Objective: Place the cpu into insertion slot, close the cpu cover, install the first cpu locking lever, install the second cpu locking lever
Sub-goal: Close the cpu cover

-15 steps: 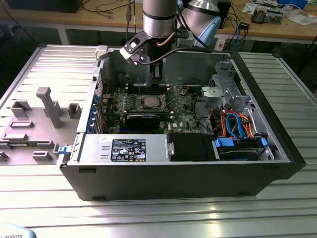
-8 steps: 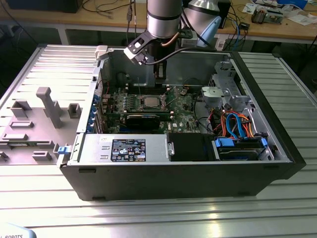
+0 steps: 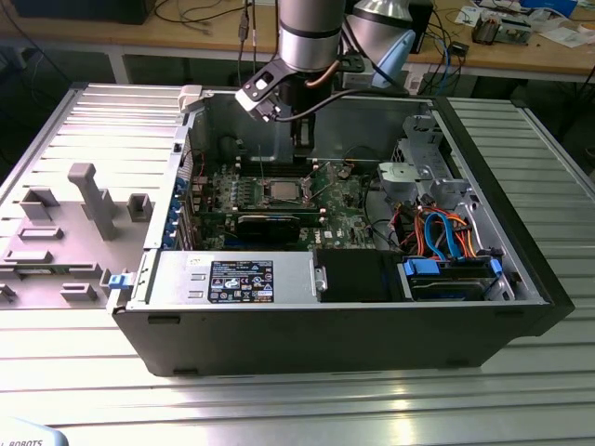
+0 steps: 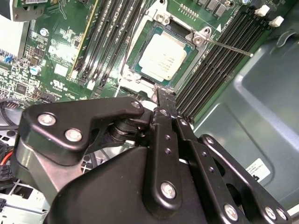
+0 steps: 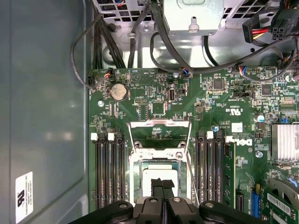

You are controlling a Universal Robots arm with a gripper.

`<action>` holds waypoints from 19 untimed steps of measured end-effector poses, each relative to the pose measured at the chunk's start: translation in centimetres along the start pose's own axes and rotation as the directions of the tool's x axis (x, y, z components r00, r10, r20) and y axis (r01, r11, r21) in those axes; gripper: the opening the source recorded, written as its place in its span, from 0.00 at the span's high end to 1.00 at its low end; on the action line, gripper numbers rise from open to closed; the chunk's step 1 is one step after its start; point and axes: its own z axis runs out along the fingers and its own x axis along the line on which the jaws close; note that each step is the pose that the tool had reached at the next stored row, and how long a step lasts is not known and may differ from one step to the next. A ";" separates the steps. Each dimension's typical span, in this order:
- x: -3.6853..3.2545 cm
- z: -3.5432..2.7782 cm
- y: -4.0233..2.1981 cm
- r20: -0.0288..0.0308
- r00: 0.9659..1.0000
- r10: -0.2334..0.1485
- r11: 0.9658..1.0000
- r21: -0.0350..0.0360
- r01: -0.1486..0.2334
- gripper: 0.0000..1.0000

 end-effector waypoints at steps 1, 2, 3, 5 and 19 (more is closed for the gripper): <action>0.00 0.00 0.03 0.000 1.000 0.000 1.000 0.000 0.000 0.89; 0.00 0.00 0.05 0.000 1.000 0.000 1.000 0.000 0.000 0.89; 0.00 0.00 0.07 0.000 1.000 0.000 1.000 0.000 0.000 0.89; 0.00 0.00 0.11 0.000 1.000 0.000 1.000 0.000 0.000 0.89; 0.01 -0.33 0.18 0.001 1.000 0.000 1.000 0.000 0.000 0.89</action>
